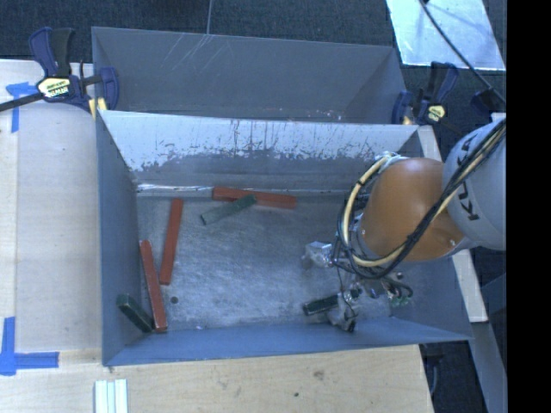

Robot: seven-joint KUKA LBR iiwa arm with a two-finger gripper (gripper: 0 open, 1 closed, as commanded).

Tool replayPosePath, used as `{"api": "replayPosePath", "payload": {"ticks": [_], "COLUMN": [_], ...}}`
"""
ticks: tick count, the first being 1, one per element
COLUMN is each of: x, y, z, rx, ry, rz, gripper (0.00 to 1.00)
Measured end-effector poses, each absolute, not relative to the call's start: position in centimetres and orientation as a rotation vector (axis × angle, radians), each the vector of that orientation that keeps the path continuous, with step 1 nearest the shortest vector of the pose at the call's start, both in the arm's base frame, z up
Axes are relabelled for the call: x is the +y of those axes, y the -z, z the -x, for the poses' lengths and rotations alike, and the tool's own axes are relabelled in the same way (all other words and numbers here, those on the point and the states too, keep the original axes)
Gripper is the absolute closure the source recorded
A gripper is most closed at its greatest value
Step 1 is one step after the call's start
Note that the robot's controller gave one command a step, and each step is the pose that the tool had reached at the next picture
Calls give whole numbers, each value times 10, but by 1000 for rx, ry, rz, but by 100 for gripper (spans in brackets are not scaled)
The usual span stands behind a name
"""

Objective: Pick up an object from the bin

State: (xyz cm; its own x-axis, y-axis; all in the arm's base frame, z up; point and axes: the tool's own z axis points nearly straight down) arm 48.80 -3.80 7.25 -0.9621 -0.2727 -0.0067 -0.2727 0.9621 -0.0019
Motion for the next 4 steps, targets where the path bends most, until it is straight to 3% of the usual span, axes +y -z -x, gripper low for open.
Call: {"api": "replayPosePath", "payload": {"ticks": [1, 2, 3, 4], "x": [-38, -38, -38, -37], "y": [-73, -92, -144, -173], "z": [-488, -489, -492, -493], "rx": [3104, 3105, 3104, 3106], "ry": [2, 2, 3, 2], "rz": [432, 432, 429, 425], "gripper": [100, 100, 100, 100]}}
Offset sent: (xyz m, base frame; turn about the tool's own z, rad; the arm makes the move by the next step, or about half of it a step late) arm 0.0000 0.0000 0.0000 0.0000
